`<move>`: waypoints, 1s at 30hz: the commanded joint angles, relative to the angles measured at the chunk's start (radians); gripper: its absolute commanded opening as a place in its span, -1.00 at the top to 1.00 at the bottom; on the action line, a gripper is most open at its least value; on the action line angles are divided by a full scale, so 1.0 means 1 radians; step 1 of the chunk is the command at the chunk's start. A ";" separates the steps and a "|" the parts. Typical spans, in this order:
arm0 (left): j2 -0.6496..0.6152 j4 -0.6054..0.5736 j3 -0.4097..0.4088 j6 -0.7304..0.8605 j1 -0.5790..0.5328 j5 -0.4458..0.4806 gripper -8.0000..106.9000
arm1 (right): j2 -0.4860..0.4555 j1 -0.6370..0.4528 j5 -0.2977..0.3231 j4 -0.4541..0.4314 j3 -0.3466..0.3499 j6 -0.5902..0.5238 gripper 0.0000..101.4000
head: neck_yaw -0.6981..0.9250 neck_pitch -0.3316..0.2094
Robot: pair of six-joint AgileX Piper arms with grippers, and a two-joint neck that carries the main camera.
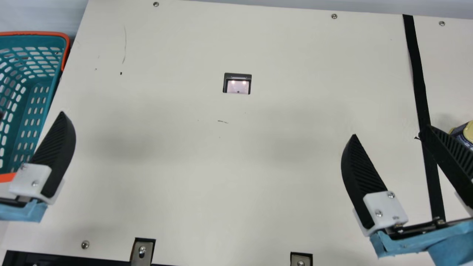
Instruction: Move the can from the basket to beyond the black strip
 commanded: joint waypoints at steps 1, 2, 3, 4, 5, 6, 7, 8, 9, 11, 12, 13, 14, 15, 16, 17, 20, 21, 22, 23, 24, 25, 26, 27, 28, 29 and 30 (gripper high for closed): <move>-0.029 -0.003 -0.002 0.004 0.000 0.028 -0.71 | -0.026 0.002 -0.012 -0.009 0.009 0.013 -1.00 | -0.001 -0.004; -0.038 -0.006 -0.003 0.007 0.001 0.039 -0.71 | -0.038 0.003 -0.017 -0.013 0.015 0.020 -1.00 | -0.001 -0.004; -0.048 -0.010 -0.003 0.011 0.003 0.049 -0.71 | -0.050 0.004 -0.023 -0.018 0.020 0.027 -1.00 | -0.001 -0.004; -0.055 -0.015 -0.003 0.016 0.005 0.056 -0.71 | -0.062 0.005 -0.029 -0.023 0.026 0.035 -1.00 | -0.001 -0.004; -0.062 -0.022 -0.003 0.024 0.008 0.065 -0.71 | -0.074 0.004 -0.033 -0.027 0.031 0.040 -1.00 | -0.001 -0.004; -0.069 -0.031 -0.003 0.032 0.012 0.073 -0.71 | -0.085 0.004 -0.039 -0.032 0.035 0.046 -1.00 | -0.001 -0.004; -0.074 -0.037 -0.002 0.039 0.015 0.079 -0.71 | -0.096 0.005 -0.043 -0.038 0.040 0.053 -1.00 | -0.001 -0.004; -0.078 -0.046 -0.002 0.048 0.019 0.085 -0.71 | -0.107 0.004 -0.045 -0.043 0.044 0.058 -1.00 | -0.001 -0.004; -0.081 -0.055 -0.001 0.057 0.023 0.089 -0.71 | -0.117 0.003 -0.048 -0.047 0.047 0.062 -1.00 | -0.001 -0.004; -0.086 -0.071 0.001 0.073 0.029 0.096 -0.71 | -0.134 -0.002 -0.049 -0.058 0.054 0.076 -1.00 | -0.001 -0.004; -0.086 -0.082 0.003 0.084 0.034 0.097 -0.71 | -0.141 -0.006 -0.048 -0.061 0.056 0.080 -1.00 | -0.001 -0.004; -0.086 -0.090 0.005 0.092 0.036 0.098 -0.71 | -0.149 -0.010 -0.045 -0.065 0.058 0.087 -1.00 | -0.001 -0.004; -0.086 -0.097 0.007 0.100 0.037 0.097 -0.71 | -0.155 -0.015 -0.041 -0.068 0.061 0.093 -1.00 | -0.001 -0.004; -0.085 -0.103 0.010 0.106 0.038 0.094 -0.71 | -0.161 -0.019 -0.038 -0.072 0.064 0.098 -1.00 | -0.001 -0.004; -0.083 -0.111 0.013 0.114 0.039 0.090 -0.71 | -0.167 -0.023 -0.033 -0.076 0.067 0.104 -1.00 | -0.001 -0.004; -0.080 -0.117 0.016 0.121 0.039 0.083 -0.71 | -0.174 -0.027 -0.027 -0.079 0.069 0.108 -1.00 | -0.001 -0.004; -0.076 -0.121 0.020 0.128 0.036 0.078 -0.71 | -0.193 -0.040 0.006 -0.088 0.077 0.108 -1.00 | -0.001 -0.004; -0.071 -0.126 0.024 0.132 0.032 0.071 -0.71 | -0.199 -0.045 0.019 -0.092 0.081 0.104 -1.00 | -0.001 -0.004; -0.071 -0.126 0.024 0.134 0.032 0.069 -0.71 | -0.204 -0.054 0.030 -0.095 0.086 0.103 -1.00 | -0.001 -0.004; -0.071 -0.126 0.024 0.132 0.032 0.066 -0.71 | -0.201 -0.046 0.011 -0.094 0.082 0.108 -1.00 | -0.001 -0.004; -0.071 -0.126 0.024 0.135 0.032 0.066 -0.71 | -0.205 -0.053 0.023 -0.095 0.086 0.106 -1.00 | -0.001 -0.004; -0.071 -0.126 0.024 0.135 0.032 0.066 -0.71 | -0.205 -0.054 0.039 -0.099 0.087 0.107 -1.00 | -0.001 -0.004; -0.071 -0.126 0.024 0.135 0.032 0.066 -0.71 | -0.205 -0.054 0.038 -0.099 0.087 0.107 -1.00 | -0.001 -0.004; -0.071 -0.126 0.024 0.135 0.032 0.066 -0.71 | -0.205 -0.054 0.038 -0.099 0.087 0.107 -1.00 | -0.001 -0.004; -0.071 -0.126 0.024 0.135 0.032 0.066 -0.71 | -0.205 -0.054 0.037 -0.099 0.087 0.107 -1.00 | -0.001 -0.004; -0.071 -0.126 0.024 0.135 0.032 0.066 -0.71 | -0.205 -0.054 0.037 -0.100 0.087 0.107 -1.00 | -0.001 -0.004; -0.071 -0.126 0.024 0.135 0.032 0.066 -0.71 | -0.205 -0.054 0.037 -0.100 0.087 0.107 -1.00 | -0.001 -0.004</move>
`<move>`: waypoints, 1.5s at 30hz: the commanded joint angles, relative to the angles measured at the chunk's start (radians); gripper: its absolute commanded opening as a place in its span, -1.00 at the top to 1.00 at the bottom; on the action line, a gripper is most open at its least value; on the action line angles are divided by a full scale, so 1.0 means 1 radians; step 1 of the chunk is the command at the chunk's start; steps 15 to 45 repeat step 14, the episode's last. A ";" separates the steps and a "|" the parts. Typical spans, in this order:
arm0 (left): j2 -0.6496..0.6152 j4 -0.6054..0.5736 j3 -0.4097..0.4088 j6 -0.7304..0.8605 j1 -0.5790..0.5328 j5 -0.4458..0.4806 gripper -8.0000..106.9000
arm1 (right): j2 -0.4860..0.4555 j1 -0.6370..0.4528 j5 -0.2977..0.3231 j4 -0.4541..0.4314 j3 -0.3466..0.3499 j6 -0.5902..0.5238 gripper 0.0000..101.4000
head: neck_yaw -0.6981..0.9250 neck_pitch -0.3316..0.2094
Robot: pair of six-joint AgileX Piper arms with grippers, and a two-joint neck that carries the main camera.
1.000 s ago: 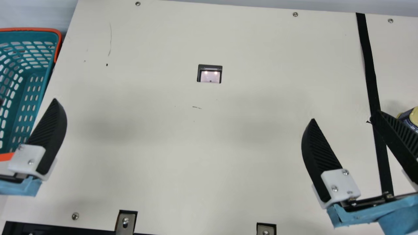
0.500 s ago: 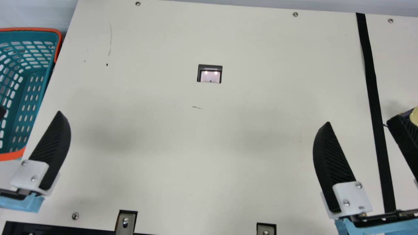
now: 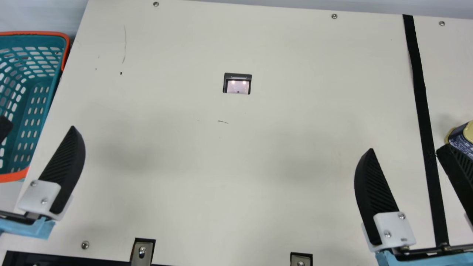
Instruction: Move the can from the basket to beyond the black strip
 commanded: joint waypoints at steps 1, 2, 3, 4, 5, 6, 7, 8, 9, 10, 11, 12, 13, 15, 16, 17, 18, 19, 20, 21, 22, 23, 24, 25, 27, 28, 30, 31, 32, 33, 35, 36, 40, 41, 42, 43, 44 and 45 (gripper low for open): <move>0.000 0.000 0.000 0.000 0.000 0.000 -0.71 | 0.000 0.000 0.000 0.000 0.000 0.000 -1.00 | -0.001 -0.004; 0.000 0.000 0.000 0.000 0.000 0.000 -0.71 | 0.000 0.000 0.000 0.000 0.000 0.000 -1.00 | -0.001 -0.004; 0.000 0.000 0.000 0.000 0.000 0.000 -0.71 | 0.000 0.000 0.000 0.000 0.000 0.000 -1.00 | -0.001 -0.004; 0.000 0.000 0.000 0.000 0.000 0.000 -0.71 | 0.000 0.000 0.000 0.000 0.000 0.000 -1.00 | -0.001 -0.004; 0.000 0.000 0.000 0.000 0.000 0.000 -0.71 | 0.000 0.000 0.000 0.000 0.000 0.000 -1.00 | -0.001 -0.004; 0.000 0.000 0.000 0.000 0.000 0.000 -0.71 | 0.000 0.000 0.000 0.000 0.000 0.000 -1.00 | -0.001 -0.004; 0.000 0.000 0.000 0.000 0.000 0.000 -0.71 | 0.000 0.000 0.000 0.000 0.000 0.000 -1.00 | -0.001 -0.004; 0.000 0.000 0.000 0.000 0.000 0.000 -0.71 | 0.000 0.000 0.000 0.000 0.000 0.000 -1.00 | -0.001 -0.004; 0.000 0.000 0.000 0.000 0.000 0.000 -0.71 | 0.000 0.000 0.000 0.000 0.000 0.000 -1.00 | -0.001 -0.004; 0.000 0.000 0.000 0.000 0.000 0.000 -0.71 | 0.000 0.000 0.000 0.000 0.000 0.000 -1.00 | -0.001 -0.004; 0.000 0.000 0.000 0.000 0.000 0.000 -0.71 | 0.000 0.000 0.000 0.000 0.000 0.000 -1.00 | -0.001 -0.004; 0.000 0.000 0.000 0.000 0.000 0.000 -0.71 | 0.000 0.000 0.000 0.000 0.000 0.000 -1.00 | -0.001 -0.004; 0.000 0.000 0.000 0.000 0.000 0.000 -0.71 | 0.000 0.000 0.000 0.000 0.000 0.000 -1.00 | -0.001 -0.004; 0.000 0.000 0.000 0.000 0.000 0.000 -0.71 | 0.000 0.000 0.000 0.000 0.000 0.000 -1.00 | -0.001 -0.004; 0.000 0.000 0.000 0.000 0.000 0.000 -0.71 | 0.000 0.000 0.000 0.000 0.000 0.000 -1.00 | -0.001 -0.004; 0.000 0.000 0.000 0.000 0.000 0.000 -0.71 | 0.000 0.000 0.000 0.000 0.000 0.000 -1.00 | -0.001 -0.004; 0.000 0.000 0.000 0.000 0.000 0.000 -0.71 | 0.000 0.000 0.000 0.000 0.000 0.000 -1.00 | -0.001 -0.004; 0.000 0.000 0.000 0.000 0.000 0.000 -0.71 | 0.000 0.000 0.000 0.000 0.000 0.000 -1.00 | -0.001 -0.004; 0.000 0.000 0.000 0.000 0.000 0.000 -0.71 | 0.000 0.000 0.000 0.000 0.000 0.000 -1.00 | -0.001 -0.004; 0.000 0.000 0.000 0.000 0.000 0.000 -0.71 | 0.000 0.000 0.000 0.000 0.000 0.000 -1.00 | -0.001 -0.004; 0.000 0.000 0.000 0.000 0.000 0.000 -0.71 | 0.000 0.000 0.000 0.000 0.000 0.000 -1.00 | -0.001 -0.004; 0.000 0.000 0.000 0.000 0.000 0.000 -0.71 | 0.000 0.000 0.000 0.000 0.000 0.000 -1.00 | -0.001 -0.004; 0.000 0.000 0.000 0.000 0.000 0.000 -0.71 | 0.000 0.000 0.000 0.000 0.000 0.000 -1.00 | -0.001 -0.004; 0.000 0.000 0.000 0.000 0.000 0.000 -0.71 | 0.000 0.000 0.000 0.000 0.000 0.000 -1.00 | -0.001 -0.004; 0.000 0.000 0.000 0.000 0.000 0.000 -0.71 | 0.000 0.000 0.000 0.000 0.000 0.000 -1.00 | -0.001 -0.004; 0.000 0.000 0.000 0.000 0.000 0.000 -0.71 | 0.000 0.000 0.000 0.000 0.000 0.000 -1.00 | -0.001 -0.004; 0.000 0.000 0.000 0.000 0.000 0.000 -0.71 | 0.000 0.000 0.000 0.000 0.000 0.000 -1.00 | -0.001 -0.004; 0.000 0.000 0.000 0.000 0.000 0.000 -0.71 | 0.000 0.000 0.000 0.000 0.000 0.000 -1.00 | -0.001 -0.004; 0.000 0.000 0.000 0.000 0.000 0.000 -0.71 | 0.000 0.000 0.000 0.000 0.000 0.000 -1.00 | -0.001 -0.004; 0.000 0.000 0.000 0.000 0.000 0.000 -0.71 | 0.000 0.000 0.000 0.000 0.000 0.000 -1.00 | -0.001 -0.004; 0.000 0.000 0.000 0.000 0.000 0.000 -0.71 | 0.000 0.000 0.000 0.000 0.000 0.000 -1.00 | -0.001 -0.004; 0.000 0.000 0.000 0.000 0.000 0.000 -0.71 | 0.000 0.000 0.000 0.000 0.000 0.000 -1.00 | -0.001 -0.004; 0.000 0.000 0.000 0.000 0.000 0.000 -0.71 | 0.000 0.000 0.000 0.000 0.000 0.000 -1.00 | -0.001 -0.004; 0.000 0.000 0.000 0.000 0.000 0.000 -0.71 | 0.000 0.000 0.000 0.000 0.000 0.000 -1.00 | -0.001 -0.004; 0.000 0.000 0.000 0.000 0.000 0.000 -0.71 | 0.000 0.000 0.000 0.000 0.000 0.000 -1.00 | -0.001 -0.004; 0.000 0.000 0.000 0.000 0.000 0.000 -0.71 | 0.000 0.000 0.000 0.000 0.000 0.000 -1.00 | -0.001 -0.004; 0.000 0.000 0.000 0.000 0.000 0.000 -0.71 | 0.000 0.000 0.000 0.000 0.000 0.000 -1.00 | -0.001 -0.004; 0.000 0.000 0.000 0.000 0.000 0.000 -0.71 | 0.000 0.000 0.000 0.000 0.000 0.000 -1.00 | -0.001 -0.004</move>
